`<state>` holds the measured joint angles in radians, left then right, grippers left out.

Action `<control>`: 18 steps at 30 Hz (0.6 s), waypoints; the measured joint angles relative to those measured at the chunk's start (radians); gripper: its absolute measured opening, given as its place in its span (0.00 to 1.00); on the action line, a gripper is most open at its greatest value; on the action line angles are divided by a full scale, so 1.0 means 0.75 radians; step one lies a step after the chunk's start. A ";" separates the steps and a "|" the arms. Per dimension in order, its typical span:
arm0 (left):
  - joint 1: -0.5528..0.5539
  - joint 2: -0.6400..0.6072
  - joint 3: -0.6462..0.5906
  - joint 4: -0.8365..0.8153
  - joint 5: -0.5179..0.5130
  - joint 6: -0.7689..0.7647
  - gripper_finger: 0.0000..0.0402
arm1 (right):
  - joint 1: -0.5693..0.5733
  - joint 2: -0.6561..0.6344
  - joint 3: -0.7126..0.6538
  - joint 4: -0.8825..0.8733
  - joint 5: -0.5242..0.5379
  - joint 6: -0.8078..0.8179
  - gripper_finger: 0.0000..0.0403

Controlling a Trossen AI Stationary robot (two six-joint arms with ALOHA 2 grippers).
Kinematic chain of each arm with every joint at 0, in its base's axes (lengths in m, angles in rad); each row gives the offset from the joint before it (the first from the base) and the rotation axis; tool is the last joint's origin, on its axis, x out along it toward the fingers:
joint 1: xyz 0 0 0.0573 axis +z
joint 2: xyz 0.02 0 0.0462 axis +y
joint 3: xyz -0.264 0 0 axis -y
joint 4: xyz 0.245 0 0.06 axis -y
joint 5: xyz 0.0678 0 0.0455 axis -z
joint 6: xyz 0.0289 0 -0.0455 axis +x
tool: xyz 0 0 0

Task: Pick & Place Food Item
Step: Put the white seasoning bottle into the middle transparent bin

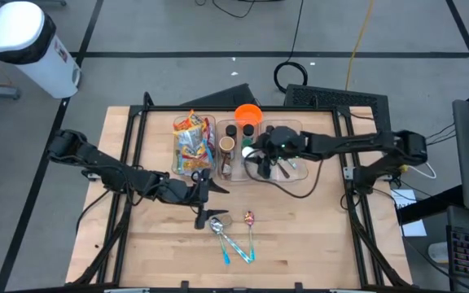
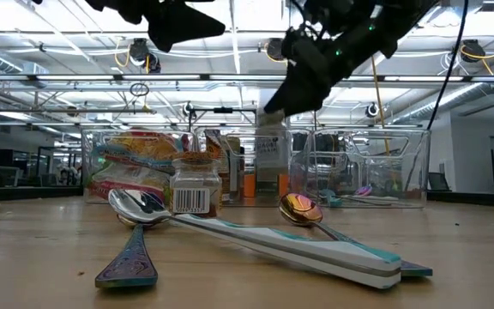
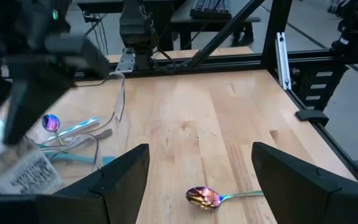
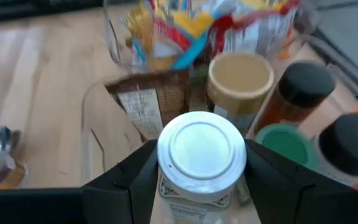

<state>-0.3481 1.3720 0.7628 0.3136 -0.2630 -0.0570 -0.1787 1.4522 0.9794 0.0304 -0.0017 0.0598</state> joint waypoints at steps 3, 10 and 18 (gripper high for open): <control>0.000 0.000 0.000 -0.008 0.000 0.000 0.71 | 0.001 0.056 0.000 -0.001 0.001 -0.009 0.48; 0.000 0.000 0.000 -0.031 0.000 0.000 0.71 | 0.002 0.115 -0.011 0.008 0.004 -0.028 0.48; 0.000 0.000 0.000 -0.036 0.000 -0.001 0.71 | -0.023 0.114 -0.066 0.020 0.070 -0.029 0.48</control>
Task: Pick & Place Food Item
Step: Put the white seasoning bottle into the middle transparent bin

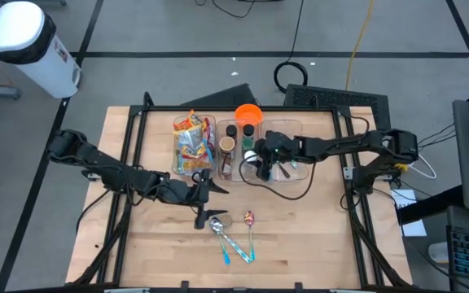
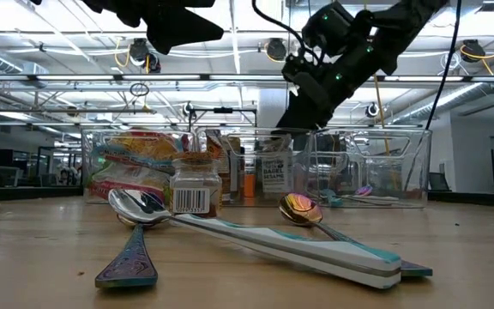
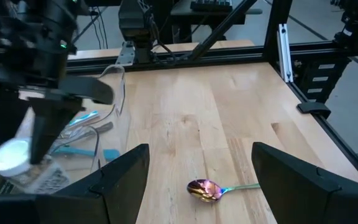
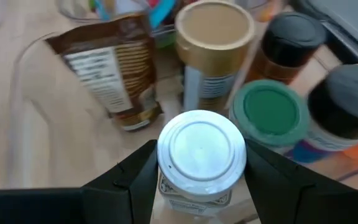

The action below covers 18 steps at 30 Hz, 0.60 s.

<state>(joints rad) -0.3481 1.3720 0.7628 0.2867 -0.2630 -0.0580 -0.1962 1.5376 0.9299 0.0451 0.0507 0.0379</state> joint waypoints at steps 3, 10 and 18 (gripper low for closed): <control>0.000 0.000 0.000 0.000 0.000 0.000 0.71 | -0.024 0.000 -0.021 0.041 -0.001 0.004 0.48; 0.001 0.000 0.000 0.001 -0.001 0.001 0.71 | -0.064 0.000 -0.075 0.155 -0.004 0.032 0.48; 0.001 0.000 0.000 0.002 -0.001 0.000 0.71 | -0.097 0.000 -0.094 0.163 -0.005 0.065 0.48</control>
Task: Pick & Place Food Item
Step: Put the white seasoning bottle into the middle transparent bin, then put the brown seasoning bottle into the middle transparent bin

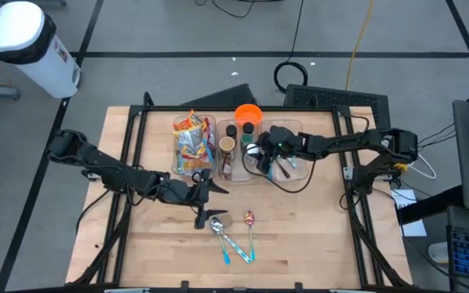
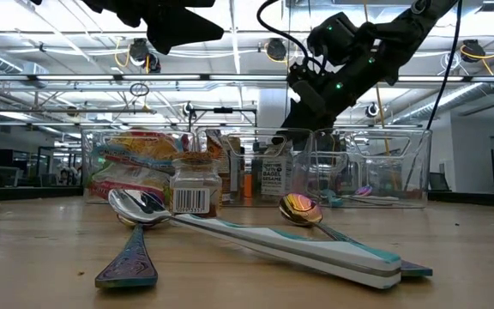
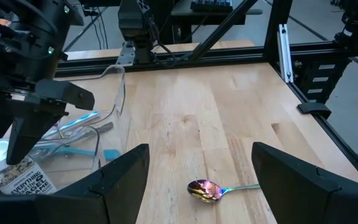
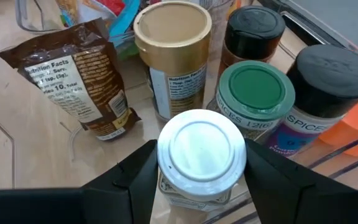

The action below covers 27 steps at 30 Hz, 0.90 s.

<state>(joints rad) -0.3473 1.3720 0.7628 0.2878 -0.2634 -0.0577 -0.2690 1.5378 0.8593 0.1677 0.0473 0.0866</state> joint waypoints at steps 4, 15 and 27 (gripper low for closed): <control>0.000 0.000 0.000 0.000 0.000 0.000 0.71 | -0.001 0.000 0.000 -0.001 0.004 0.001 0.49; 0.000 0.000 0.000 0.000 0.000 0.000 0.71 | 0.002 0.000 -0.001 0.005 0.004 -0.002 0.56; 0.000 0.000 0.000 0.000 0.000 -0.016 0.71 | 0.026 -0.009 -0.002 0.071 0.005 -0.051 0.65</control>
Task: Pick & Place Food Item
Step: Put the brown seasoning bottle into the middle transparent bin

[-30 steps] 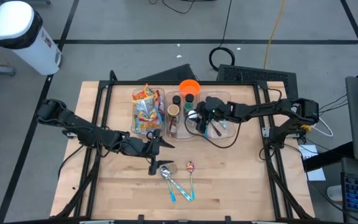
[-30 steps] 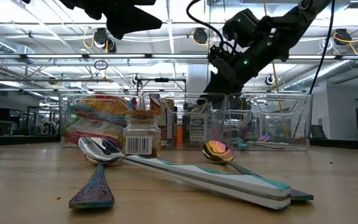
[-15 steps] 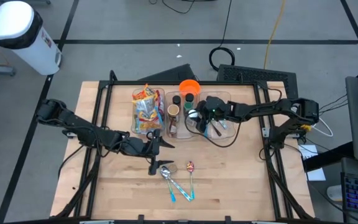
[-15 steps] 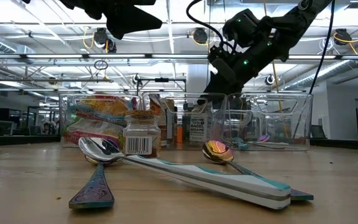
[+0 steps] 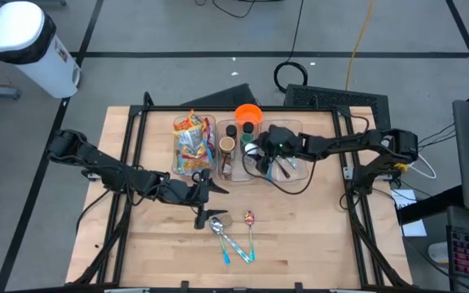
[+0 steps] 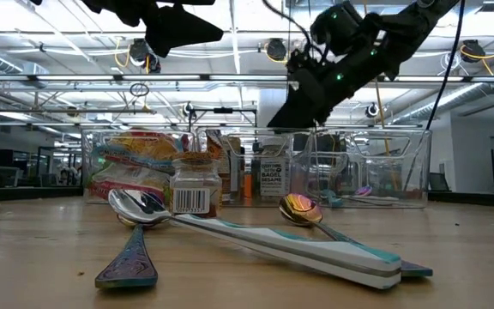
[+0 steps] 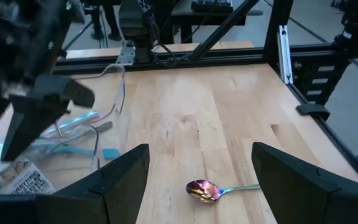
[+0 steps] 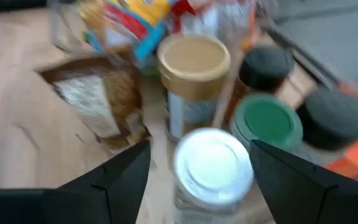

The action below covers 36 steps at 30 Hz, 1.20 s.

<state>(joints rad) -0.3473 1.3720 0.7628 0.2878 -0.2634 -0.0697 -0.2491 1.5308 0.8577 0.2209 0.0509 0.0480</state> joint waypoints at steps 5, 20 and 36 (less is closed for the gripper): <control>-0.007 0.000 0.000 0.000 0.010 -0.095 0.71 | 0.066 -0.071 0.000 0.009 0.000 -0.109 0.68; -0.225 0.001 -0.360 0.370 -0.137 -0.110 0.71 | 0.395 -0.348 0.000 0.010 0.001 -0.245 0.65; -0.231 0.179 -0.522 0.417 -0.219 -0.490 0.71 | 0.582 -0.370 0.001 0.057 0.009 -0.362 0.64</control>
<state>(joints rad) -0.5205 1.5059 0.3712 0.6008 -0.4280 -0.4374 0.1875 1.2530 0.8581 0.2634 0.0578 -0.2234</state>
